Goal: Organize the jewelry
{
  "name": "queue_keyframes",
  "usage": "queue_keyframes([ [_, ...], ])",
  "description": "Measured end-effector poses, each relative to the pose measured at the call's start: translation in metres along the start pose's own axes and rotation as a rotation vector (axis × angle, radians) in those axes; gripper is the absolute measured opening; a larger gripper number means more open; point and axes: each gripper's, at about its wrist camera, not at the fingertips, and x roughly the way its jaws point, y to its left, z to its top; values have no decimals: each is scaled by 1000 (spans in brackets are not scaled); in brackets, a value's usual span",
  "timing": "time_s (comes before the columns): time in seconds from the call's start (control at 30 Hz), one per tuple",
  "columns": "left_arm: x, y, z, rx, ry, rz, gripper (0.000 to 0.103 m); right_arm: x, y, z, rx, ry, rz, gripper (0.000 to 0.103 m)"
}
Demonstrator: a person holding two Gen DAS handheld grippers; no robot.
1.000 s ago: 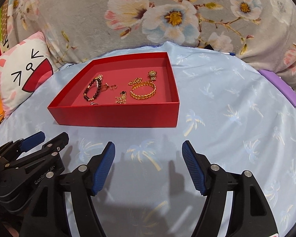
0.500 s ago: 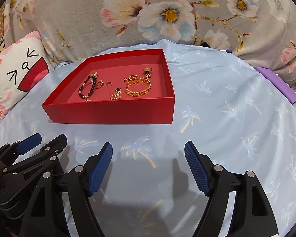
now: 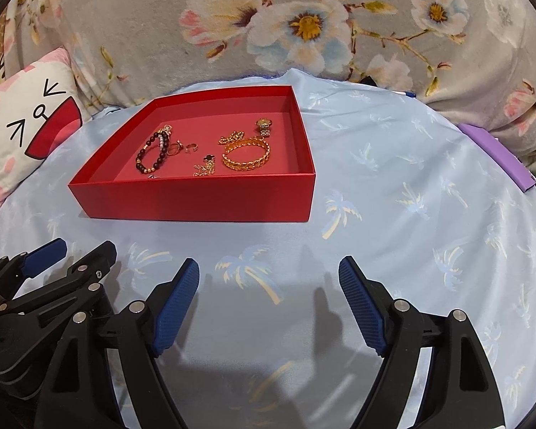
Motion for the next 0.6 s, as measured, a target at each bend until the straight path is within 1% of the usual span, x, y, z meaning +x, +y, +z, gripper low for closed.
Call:
queue_keyframes([
  [0.6,-6,-2,0,10,-25,34,62,-3,-1,-1,3,-14,-12,79],
])
